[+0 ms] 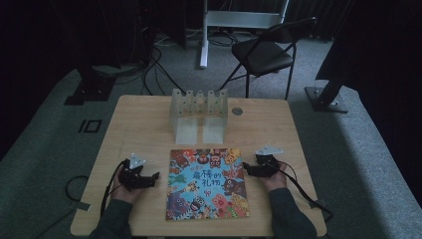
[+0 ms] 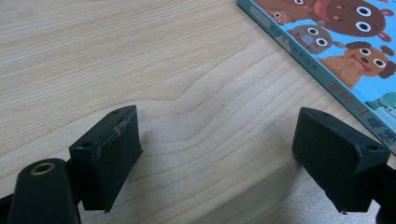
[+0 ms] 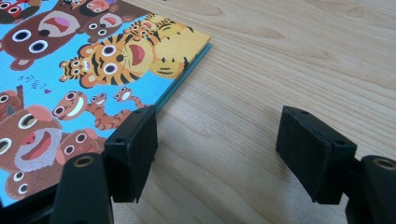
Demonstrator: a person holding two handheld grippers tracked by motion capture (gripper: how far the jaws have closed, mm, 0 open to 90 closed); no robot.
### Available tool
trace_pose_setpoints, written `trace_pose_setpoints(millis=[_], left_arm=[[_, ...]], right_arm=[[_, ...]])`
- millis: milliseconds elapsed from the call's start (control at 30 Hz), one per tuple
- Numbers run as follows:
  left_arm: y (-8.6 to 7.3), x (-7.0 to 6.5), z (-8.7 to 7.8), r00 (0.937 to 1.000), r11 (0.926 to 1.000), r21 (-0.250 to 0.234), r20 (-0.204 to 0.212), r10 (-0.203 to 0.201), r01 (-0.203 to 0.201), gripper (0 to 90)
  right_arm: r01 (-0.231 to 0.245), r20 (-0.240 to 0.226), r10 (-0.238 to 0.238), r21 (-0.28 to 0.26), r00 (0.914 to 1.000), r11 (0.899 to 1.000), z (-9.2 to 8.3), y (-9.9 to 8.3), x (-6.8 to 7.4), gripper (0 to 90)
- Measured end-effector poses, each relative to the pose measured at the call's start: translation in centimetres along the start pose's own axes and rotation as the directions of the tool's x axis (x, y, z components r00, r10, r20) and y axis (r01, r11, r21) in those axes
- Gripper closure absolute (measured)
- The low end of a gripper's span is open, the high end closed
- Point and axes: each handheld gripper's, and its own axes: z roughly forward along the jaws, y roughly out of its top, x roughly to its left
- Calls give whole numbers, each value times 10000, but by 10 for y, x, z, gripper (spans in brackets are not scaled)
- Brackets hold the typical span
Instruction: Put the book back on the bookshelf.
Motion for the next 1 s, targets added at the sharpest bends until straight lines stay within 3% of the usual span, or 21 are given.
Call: trace_pose_setpoints(millis=[533, 767, 933, 1000], left_arm=[[0, 0, -1, 9997, 9999, -71, -176, -149, 147, 204], [-1, -1, -2, 9998, 9998, -134, -157, -133, 131, 241], [0, -7, -4, 9993, 9999, -95, -349, 140, -144, 283], [0, -11, -7, 9996, 9997, -94, -180, 239, -241, 282]], right_arm=[[-110, 126, 108, 136, 9999, 9998, 2, 1, 0, 210], [6, 16, -6, 70, 10000, 10000, 1, 1, 1, 243], [-94, 119, 93, 30, 9999, 10000, 2, 2, 0, 274], [-211, 199, 211, -33, 9996, 9998, 1, 2, 0, 352]])
